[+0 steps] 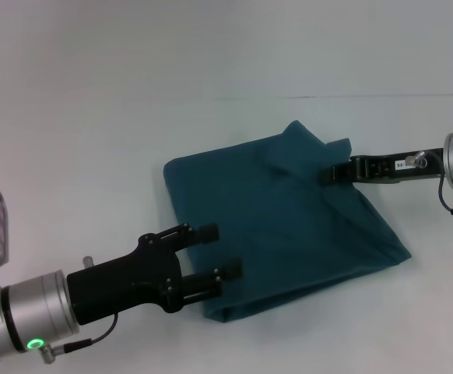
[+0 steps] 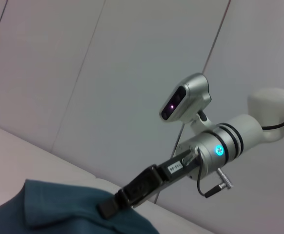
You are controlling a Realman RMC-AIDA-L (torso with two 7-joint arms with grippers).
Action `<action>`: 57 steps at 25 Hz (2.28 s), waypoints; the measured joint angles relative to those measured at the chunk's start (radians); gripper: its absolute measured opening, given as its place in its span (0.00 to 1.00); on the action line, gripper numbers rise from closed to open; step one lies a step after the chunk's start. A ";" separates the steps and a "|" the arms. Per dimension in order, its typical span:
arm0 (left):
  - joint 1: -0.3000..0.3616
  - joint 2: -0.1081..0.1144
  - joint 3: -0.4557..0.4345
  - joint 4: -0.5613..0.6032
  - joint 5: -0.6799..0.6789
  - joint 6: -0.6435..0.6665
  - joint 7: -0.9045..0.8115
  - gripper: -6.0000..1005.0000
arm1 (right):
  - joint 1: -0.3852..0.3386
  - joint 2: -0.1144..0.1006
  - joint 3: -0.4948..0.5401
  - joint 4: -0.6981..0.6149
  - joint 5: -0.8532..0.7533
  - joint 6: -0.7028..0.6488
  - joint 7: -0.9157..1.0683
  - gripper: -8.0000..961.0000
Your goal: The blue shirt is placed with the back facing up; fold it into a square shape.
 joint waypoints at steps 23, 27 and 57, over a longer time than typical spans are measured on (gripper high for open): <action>-0.005 0.000 -0.002 0.001 0.000 -0.014 -0.016 0.76 | -0.022 0.007 0.003 -0.031 -0.062 0.096 -0.025 0.26; -0.006 0.000 -0.003 0.004 -0.007 -0.014 -0.016 0.76 | -0.041 -0.007 0.013 -0.104 -0.060 0.089 0.000 0.44; 0.022 0.004 0.001 0.063 -0.039 -0.051 -0.027 0.76 | 0.094 0.058 -0.071 -0.107 -0.098 -0.020 0.022 0.63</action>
